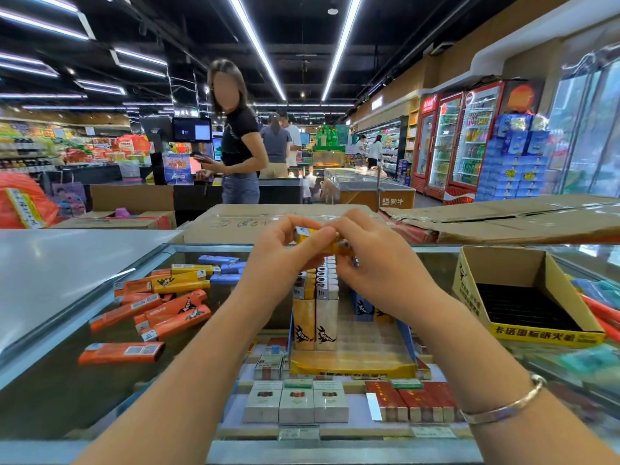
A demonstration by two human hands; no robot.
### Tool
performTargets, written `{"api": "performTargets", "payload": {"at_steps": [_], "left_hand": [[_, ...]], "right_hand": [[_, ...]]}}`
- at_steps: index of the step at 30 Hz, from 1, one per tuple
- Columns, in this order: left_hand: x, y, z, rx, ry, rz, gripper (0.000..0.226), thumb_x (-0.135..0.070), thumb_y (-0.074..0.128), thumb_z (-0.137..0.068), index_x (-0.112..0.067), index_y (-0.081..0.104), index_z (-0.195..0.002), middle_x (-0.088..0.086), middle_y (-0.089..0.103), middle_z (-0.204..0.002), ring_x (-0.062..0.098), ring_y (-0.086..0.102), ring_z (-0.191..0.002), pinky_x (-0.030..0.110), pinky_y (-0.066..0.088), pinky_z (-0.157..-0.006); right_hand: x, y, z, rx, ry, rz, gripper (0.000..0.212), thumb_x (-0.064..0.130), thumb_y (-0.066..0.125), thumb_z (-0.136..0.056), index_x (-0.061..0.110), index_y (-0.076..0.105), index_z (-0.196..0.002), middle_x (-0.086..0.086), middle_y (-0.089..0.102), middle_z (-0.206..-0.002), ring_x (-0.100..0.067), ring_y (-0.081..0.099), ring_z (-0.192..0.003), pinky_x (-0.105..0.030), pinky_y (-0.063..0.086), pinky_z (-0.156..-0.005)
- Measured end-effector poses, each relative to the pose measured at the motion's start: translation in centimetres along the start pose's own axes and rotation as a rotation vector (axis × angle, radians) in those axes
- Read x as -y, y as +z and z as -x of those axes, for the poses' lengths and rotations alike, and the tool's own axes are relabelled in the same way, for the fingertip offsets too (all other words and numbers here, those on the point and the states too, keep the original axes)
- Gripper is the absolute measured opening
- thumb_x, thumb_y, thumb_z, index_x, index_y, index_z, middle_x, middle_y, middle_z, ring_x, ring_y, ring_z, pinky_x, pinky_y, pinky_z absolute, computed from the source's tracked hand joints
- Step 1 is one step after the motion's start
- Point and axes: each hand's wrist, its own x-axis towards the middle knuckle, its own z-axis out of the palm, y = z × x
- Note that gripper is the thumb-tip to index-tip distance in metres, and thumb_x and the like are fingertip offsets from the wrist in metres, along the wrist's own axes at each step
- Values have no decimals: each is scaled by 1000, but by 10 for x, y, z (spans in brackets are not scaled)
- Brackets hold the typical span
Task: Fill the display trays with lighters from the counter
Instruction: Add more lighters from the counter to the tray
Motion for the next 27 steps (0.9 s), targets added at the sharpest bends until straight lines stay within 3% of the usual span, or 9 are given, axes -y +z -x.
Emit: {"api": "performTargets", "payload": {"at_steps": [4, 6, 10, 12, 15, 18, 20, 22, 27], "left_hand": [[-1, -3, -1, 103, -5, -71, 56, -43, 68, -66, -20, 54, -115, 3, 71, -101, 15, 66, -98, 33, 50, -89], [0, -8, -3, 197, -22, -172, 56, -46, 70, -67, -37, 48, -117, -10, 68, -108, 5, 62, -105, 25, 48, -89], [3, -18, -2, 424, -114, -518, 64, -64, 70, -64, -62, 39, -120, -47, 38, -116, -12, 35, -115, 13, 31, -84], [6, -19, 0, 487, -121, -599, 66, -63, 70, -63, -62, 39, -121, -54, 26, -112, -12, 27, -119, 12, 28, -89], [10, -19, 0, 491, -124, -714, 66, -53, 74, -69, -54, 42, -127, -40, 25, -128, -5, 8, -136, 32, 18, -111], [10, -20, 1, 477, -139, -727, 61, -48, 75, -71, -53, 44, -123, -27, 27, -142, 4, 11, -140, 37, 19, -114], [10, -19, 2, 478, -135, -723, 58, -47, 74, -71, -53, 45, -120, -22, 27, -146, 6, 13, -140, 37, 20, -113], [10, -19, 2, 479, -131, -722, 56, -47, 74, -71, -54, 45, -119, -22, 26, -146, 5, 14, -140, 38, 21, -113], [13, -20, 1, 475, -113, -725, 54, -48, 75, -70, -57, 44, -114, -26, 27, -141, -1, 22, -129, 26, 24, -102]], "right_hand": [[-11, -6, 0, -25, 83, -136, 17, 5, 56, -82, 11, 59, -98, -5, 58, -86, -17, 52, -73, -34, 45, -64], [-21, -11, -1, -20, 159, -321, 19, 5, 59, -82, 17, 56, -96, -1, 57, -75, -9, 50, -62, -23, 44, -59], [-41, -28, 2, 96, 273, -598, 53, 2, 63, -80, 43, 44, -107, 16, 60, -65, 0, 50, -52, -15, 44, -53], [-49, -32, 4, 191, 318, -621, 52, 5, 65, -81, 49, 47, -102, 11, 62, -66, -3, 54, -54, -17, 44, -53], [-55, -31, 6, 250, 345, -595, 33, 16, 65, -85, 44, 52, -95, 1, 63, -69, -4, 56, -53, -15, 43, -49], [-58, -32, 7, 262, 387, -541, 6, 23, 63, -87, 22, 59, -91, -1, 62, -68, -10, 59, -56, -18, 48, -48], [-61, -33, 7, 304, 417, -472, 11, 21, 63, -86, 11, 59, -89, -5, 63, -69, -16, 61, -59, -20, 50, -51], [-62, -33, 9, 347, 416, -446, 7, 17, 63, -86, 16, 59, -91, -4, 63, -71, -17, 62, -60, -19, 51, -52], [-61, -33, 9, 360, 396, -471, 27, 12, 66, -83, 36, 57, -90, -4, 59, -81, -12, 65, -60, -21, 54, -52]]}}
